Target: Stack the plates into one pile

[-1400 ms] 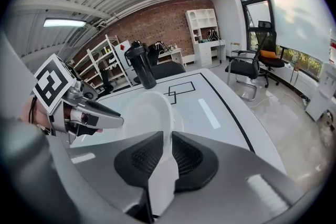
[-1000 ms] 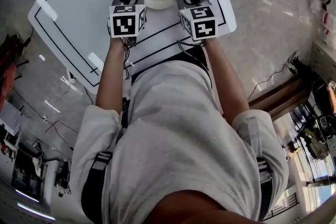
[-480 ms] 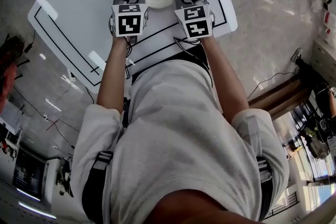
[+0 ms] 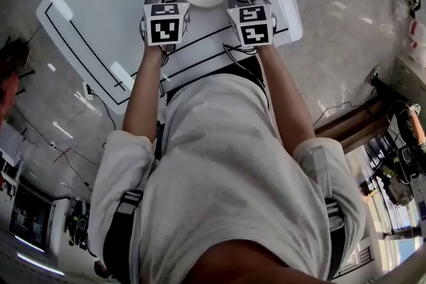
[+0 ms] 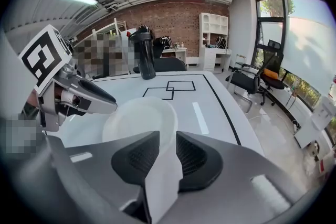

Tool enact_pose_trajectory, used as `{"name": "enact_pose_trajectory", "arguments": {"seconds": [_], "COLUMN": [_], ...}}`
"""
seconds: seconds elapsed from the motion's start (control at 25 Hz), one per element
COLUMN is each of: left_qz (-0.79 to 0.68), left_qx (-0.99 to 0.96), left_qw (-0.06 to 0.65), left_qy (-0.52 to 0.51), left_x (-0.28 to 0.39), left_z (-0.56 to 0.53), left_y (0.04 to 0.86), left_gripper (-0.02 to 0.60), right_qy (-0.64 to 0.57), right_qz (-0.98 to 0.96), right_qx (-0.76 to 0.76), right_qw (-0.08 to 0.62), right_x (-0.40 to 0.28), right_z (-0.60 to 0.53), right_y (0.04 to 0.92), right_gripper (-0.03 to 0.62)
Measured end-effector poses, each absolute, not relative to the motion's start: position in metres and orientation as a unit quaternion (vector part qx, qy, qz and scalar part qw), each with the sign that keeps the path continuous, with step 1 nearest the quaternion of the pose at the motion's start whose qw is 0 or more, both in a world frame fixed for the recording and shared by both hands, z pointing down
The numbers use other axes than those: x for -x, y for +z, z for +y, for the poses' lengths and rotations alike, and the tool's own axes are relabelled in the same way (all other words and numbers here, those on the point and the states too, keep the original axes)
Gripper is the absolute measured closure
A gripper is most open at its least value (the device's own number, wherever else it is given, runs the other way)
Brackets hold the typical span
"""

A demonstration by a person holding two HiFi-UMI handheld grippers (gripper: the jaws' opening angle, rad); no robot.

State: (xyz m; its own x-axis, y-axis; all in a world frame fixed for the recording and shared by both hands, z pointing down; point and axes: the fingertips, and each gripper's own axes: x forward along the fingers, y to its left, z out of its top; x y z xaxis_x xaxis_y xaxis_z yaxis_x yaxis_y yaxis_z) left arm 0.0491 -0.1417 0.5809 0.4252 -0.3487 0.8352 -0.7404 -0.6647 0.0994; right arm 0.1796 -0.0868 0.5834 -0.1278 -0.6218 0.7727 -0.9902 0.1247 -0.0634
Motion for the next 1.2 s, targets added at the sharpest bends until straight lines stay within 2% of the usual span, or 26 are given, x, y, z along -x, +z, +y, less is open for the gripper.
{"name": "enact_pose_trajectory", "arguments": {"seconds": [0.08,0.2,0.28,0.52,0.76,1.0,1.2], "left_qz": [-0.352,-0.372,-0.378,-0.388,-0.389,-0.474,-0.52], "left_qx": [-0.814,-0.823,-0.835,-0.856,-0.871,-0.85,-0.834], "left_qw": [0.234,0.226,0.211,0.192,0.158,0.139,0.102], "left_qy": [0.398,0.364,0.339,0.283,0.254,0.185,0.152], "left_x": [-0.044,-0.037,-0.034,-0.018,-0.011,-0.008,-0.026], "left_z": [-0.145,-0.147,-0.147,-0.133,-0.113,-0.09,-0.05], "left_y": [0.572,0.555,0.54,0.507,0.47,0.424,0.392], "left_gripper": [0.502,0.573,0.578,0.578,0.578,0.58,0.58], "right_qy": [0.296,0.27,0.241,0.177,0.136,0.099,0.08], "right_qz": [-0.688,-0.693,-0.703,-0.726,-0.735,-0.789,-0.813], "right_qx": [-0.59,-0.601,-0.614,-0.636,-0.641,-0.591,-0.564], "right_qw": [0.302,0.294,0.267,0.195,0.175,0.139,0.116], "right_x": [-0.178,-0.173,-0.167,-0.137,-0.126,-0.109,-0.122], "right_z": [-0.088,-0.094,-0.101,-0.104,-0.085,-0.061,-0.03], "right_y": [0.579,0.566,0.545,0.487,0.445,0.413,0.387], "right_gripper": [0.496,0.527,0.594,0.594,0.595,0.595,0.595]}}
